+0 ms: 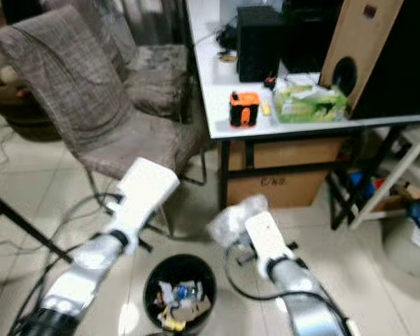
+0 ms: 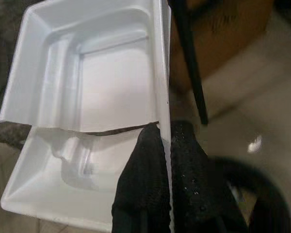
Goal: Picking trash to rubbish bin
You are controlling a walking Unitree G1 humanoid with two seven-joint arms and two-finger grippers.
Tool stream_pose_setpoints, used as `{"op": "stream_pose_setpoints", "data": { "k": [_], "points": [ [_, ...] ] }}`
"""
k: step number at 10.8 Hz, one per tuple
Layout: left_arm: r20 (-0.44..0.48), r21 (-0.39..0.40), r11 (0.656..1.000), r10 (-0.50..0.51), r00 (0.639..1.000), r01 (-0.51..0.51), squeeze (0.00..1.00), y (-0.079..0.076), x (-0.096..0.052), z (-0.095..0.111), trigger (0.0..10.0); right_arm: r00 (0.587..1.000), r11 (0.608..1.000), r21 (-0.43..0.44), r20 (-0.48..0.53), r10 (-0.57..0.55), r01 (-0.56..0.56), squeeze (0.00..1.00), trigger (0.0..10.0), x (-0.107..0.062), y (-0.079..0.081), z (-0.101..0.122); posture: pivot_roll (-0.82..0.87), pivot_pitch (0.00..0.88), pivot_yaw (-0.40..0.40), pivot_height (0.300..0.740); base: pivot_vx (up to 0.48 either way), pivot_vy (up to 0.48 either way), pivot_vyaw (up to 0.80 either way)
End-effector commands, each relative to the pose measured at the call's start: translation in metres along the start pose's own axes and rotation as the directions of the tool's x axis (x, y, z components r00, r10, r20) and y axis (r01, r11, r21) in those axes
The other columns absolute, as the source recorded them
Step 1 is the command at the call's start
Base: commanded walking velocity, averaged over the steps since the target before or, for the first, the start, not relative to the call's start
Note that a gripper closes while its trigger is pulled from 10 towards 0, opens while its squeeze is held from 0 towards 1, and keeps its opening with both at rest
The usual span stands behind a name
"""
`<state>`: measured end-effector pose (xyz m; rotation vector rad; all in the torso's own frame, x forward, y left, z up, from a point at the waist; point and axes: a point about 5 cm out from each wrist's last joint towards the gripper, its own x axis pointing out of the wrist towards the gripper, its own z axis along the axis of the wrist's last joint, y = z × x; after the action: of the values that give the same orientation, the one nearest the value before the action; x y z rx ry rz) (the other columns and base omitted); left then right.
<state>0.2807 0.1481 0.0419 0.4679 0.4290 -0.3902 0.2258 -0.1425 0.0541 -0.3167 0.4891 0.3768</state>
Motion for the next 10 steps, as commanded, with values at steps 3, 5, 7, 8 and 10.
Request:
{"op": "stream_pose_setpoints", "data": {
  "k": [3, 5, 7, 8, 10],
  "points": [
    [-0.138, 0.06, 0.997, -0.048, 0.989, 0.057, 0.0, 0.001, 0.017, -0.022, 10.0, 0.993, 0.991, -0.062, -0.031, 0.114, -0.116, 0.0, 10.0, -0.005, 0.007, 0.0, -0.12, 0.06, 0.032, 0.74, 0.0, 0.0, 0.0],
    [-0.148, 0.005, 0.997, -0.074, 0.986, 0.076, 0.0, -0.003, 0.028, -0.018, 10.0, 0.991, 0.99, -0.059, -0.045, 0.123, -0.126, 0.0, 10.0, -0.011, 0.007, -0.004, -0.12, 0.076, 0.038, 0.74, 0.0, 0.0, 0.0],
    [-0.175, 0.0, 0.993, -0.118, 0.978, 0.12, 0.39, -0.011, 0.035, -0.021, 10.0, 0.991, 0.99, -0.062, -0.065, 0.12, -0.124, 0.0, 10.0, -0.016, 0.008, -0.01, -0.13, 0.086, 0.051, 0.74, 0.0, 0.0, 0.0],
    [-0.166, -0.026, 0.993, -0.119, 0.979, 0.116, 1.0, -0.012, 0.036, -0.021, 10.0, 0.991, 0.991, -0.061, -0.069, 0.112, -0.116, 0.0, 10.0, -0.018, 0.008, -0.011, -0.14, 0.088, 0.054, 0.74, 0.0, 0.0, 0.0],
    [-0.139, -0.055, 0.992, -0.122, 0.983, 0.116, 1.0, -0.013, 0.038, -0.018, 10.0, 0.992, 0.992, -0.061, -0.076, 0.103, -0.108, 0.0, 10.0, -0.02, 0.006, -0.013, -0.14, 0.092, 0.056, 0.74, 0.0, 0.0, 0.0]
  ]
}}
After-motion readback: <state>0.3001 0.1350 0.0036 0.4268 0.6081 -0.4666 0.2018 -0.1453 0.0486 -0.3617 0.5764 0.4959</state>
